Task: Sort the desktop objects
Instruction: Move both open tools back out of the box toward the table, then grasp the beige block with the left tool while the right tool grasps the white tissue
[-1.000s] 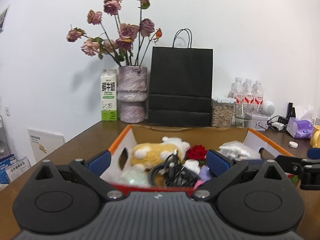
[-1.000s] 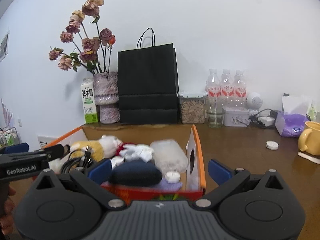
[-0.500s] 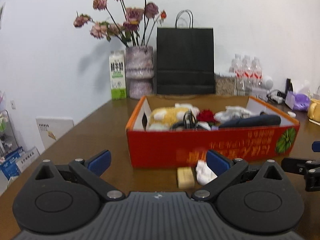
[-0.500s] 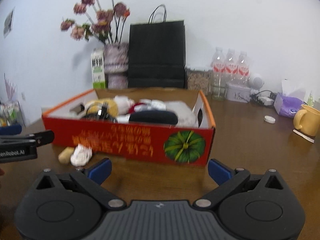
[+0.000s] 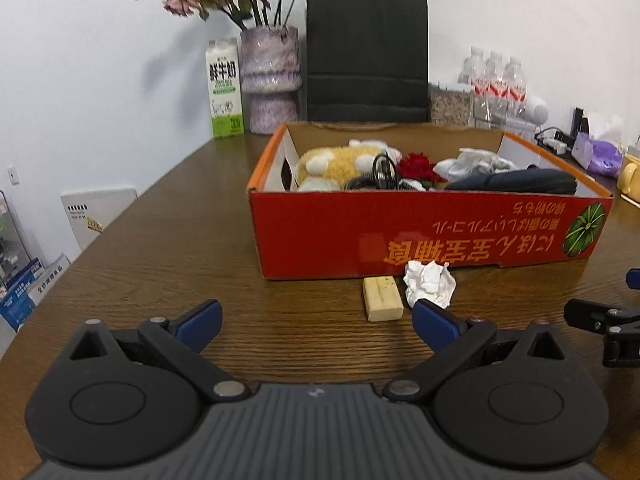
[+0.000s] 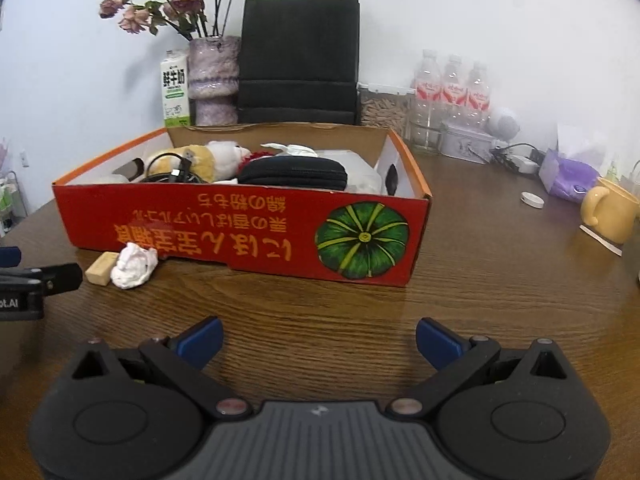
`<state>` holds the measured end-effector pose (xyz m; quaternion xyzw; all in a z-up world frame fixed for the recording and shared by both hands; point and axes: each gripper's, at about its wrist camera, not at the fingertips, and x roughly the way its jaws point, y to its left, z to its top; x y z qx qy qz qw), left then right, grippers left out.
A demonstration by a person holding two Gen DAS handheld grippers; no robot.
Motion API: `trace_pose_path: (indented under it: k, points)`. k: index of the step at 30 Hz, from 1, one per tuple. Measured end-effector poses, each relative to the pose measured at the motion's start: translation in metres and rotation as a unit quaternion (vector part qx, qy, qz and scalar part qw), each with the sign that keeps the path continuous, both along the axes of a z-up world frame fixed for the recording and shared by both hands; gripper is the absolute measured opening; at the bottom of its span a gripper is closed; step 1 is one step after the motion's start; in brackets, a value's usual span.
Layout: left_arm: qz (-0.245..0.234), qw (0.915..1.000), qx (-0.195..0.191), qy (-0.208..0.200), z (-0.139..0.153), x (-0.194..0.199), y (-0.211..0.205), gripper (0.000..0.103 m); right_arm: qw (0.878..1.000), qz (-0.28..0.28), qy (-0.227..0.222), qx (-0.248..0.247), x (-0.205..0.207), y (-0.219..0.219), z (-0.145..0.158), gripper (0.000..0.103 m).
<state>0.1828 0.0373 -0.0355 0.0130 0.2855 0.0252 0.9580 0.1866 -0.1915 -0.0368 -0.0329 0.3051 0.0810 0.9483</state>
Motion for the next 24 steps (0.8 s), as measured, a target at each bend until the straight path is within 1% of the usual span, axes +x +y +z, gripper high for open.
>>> trace_pose_path:
  k: [3,6,9,12,14,18,19,20,21,22,23,24]
  points:
    - [-0.002,1.0,-0.005,0.008,-0.002,0.009,-0.002,0.103,1.0,-0.001,0.026,-0.002,0.007,0.001,-0.004,0.103]
    - [0.003,0.9998,0.0,0.018,-0.003,0.021,-0.005,0.103,0.999,-0.002,0.034,0.011,0.009,-0.003,-0.005,0.103]
    - [0.009,0.9996,0.001,0.028,-0.006,0.031,-0.006,0.102,0.999,-0.002,0.034,0.011,0.008,-0.002,-0.005,0.103]
    - [0.011,0.9993,-0.005,0.035,-0.007,0.036,-0.006,0.099,0.999,-0.002,0.034,0.012,0.008,-0.002,-0.006,0.103]
    - [0.008,0.9991,-0.008,0.042,-0.009,0.038,-0.006,0.092,0.999,-0.002,0.034,0.012,0.008,-0.002,-0.005,0.103]
    - [0.002,0.9989,-0.015,0.044,-0.009,0.04,-0.006,0.084,0.999,-0.002,0.034,0.012,0.008,-0.002,-0.005,0.103]
    - [0.0,0.999,-0.015,0.043,-0.009,0.04,-0.006,0.08,0.999,-0.002,0.034,0.012,0.008,-0.002,-0.005,0.103]
    - [-0.001,0.999,-0.016,0.041,-0.009,0.04,-0.006,0.075,0.999,-0.002,0.034,0.012,0.008,-0.002,-0.005,0.103]
    - [-0.004,0.9991,-0.016,0.039,-0.009,0.04,-0.007,0.071,0.999,-0.002,0.034,0.012,0.008,-0.002,-0.005,0.103]
    - [-0.007,0.9991,-0.016,0.038,-0.008,0.04,-0.008,0.064,0.999,-0.002,0.034,0.012,0.008,-0.002,-0.005,0.103]
    - [-0.011,0.9991,-0.016,0.036,-0.007,0.039,-0.008,0.054,0.999,-0.002,0.034,0.012,0.008,-0.002,-0.006,0.103]
    - [-0.014,0.9992,-0.016,0.035,-0.007,0.039,-0.009,0.049,0.999,-0.001,0.034,0.012,0.008,-0.002,-0.006,0.103]
